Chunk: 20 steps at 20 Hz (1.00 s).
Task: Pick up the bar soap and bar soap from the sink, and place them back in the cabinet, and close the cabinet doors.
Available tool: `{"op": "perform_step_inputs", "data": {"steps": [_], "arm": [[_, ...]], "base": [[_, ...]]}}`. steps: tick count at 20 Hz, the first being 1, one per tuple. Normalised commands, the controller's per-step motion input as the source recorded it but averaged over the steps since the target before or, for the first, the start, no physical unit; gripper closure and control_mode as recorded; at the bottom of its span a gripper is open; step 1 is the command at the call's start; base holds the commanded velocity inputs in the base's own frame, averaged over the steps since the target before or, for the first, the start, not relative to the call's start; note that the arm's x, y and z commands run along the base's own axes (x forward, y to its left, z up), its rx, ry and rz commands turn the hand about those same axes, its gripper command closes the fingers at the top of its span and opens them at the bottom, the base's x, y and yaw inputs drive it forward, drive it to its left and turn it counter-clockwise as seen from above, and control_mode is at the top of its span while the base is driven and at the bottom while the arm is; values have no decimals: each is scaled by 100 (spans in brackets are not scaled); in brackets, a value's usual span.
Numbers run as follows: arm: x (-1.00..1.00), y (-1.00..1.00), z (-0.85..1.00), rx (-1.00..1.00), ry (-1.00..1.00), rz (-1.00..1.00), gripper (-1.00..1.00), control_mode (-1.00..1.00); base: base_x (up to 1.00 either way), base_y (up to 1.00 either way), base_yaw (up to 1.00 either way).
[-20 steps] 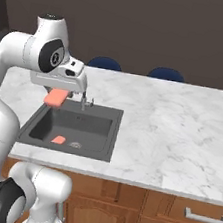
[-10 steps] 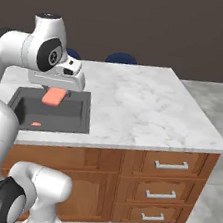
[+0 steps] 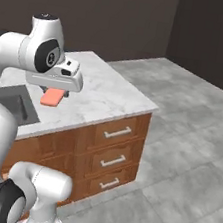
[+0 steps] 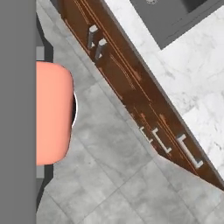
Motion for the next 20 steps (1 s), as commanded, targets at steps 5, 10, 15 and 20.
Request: {"op": "perform_step_inputs", "data": {"steps": [5, 10, 15, 20], "arm": [[0, 0, 0, 0, 0, 0, 100, 100], [0, 0, 0, 0, 0, 0, 100, 100], [0, 0, 0, 0, 0, 0, 100, 100], [0, 0, 0, 0, 0, 0, 100, 100]], "base": [[-5, -6, -71], [-7, -7, -69], [0, -18, -65], [-3, -26, -58]]}}
